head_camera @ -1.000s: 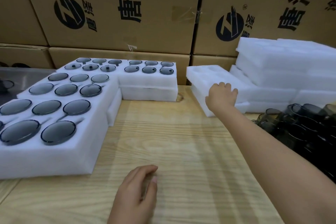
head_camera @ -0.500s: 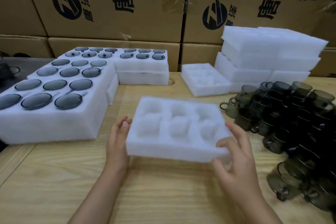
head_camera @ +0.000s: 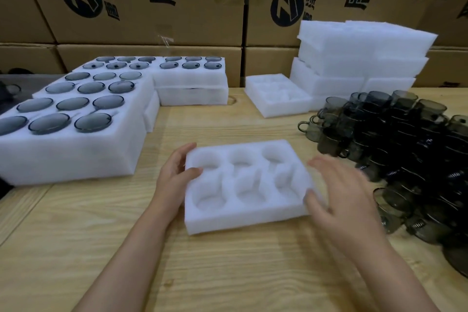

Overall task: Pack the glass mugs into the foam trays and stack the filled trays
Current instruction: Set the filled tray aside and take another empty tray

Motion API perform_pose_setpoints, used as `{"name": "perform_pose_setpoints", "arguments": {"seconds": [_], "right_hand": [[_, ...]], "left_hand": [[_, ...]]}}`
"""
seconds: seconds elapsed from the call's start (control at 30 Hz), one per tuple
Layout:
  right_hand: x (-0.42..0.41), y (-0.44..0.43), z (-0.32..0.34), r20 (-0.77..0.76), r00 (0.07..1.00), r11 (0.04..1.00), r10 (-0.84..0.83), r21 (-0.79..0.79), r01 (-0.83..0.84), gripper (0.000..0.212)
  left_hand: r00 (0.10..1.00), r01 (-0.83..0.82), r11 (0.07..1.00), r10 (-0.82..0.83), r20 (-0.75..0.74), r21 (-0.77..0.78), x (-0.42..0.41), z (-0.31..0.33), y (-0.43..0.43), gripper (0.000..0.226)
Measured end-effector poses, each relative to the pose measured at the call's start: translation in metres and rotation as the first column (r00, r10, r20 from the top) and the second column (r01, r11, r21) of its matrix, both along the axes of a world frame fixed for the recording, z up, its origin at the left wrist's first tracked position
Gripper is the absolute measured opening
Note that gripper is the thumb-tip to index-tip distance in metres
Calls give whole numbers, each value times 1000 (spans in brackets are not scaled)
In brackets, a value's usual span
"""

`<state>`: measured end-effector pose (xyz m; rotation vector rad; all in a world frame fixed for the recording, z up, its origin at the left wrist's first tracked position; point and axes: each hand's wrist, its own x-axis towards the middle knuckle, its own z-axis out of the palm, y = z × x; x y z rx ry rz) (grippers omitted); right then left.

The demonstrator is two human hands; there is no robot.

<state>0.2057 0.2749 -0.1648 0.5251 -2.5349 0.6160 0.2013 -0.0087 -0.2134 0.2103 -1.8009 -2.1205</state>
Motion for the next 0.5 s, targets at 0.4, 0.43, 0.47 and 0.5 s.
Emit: {"name": "perform_pose_setpoints", "arguments": {"seconds": [0.4,0.43,0.47,0.5], "right_hand": [[-7,35,8,15,734,681,-678,389,621,31],[-7,34,8,23,736,678,-676,409,610,28],[-7,33,8,41,737,675,-675,437,594,28],[-8,34,8,72,737,680,-672,456,575,29]], "left_hand": [[999,46,999,-46,21,9,5,7,4,54],[999,51,999,-51,17,9,5,7,4,54],[998,55,998,-55,13,10,5,8,4,54],[998,57,998,-57,10,10,6,8,4,54]]}}
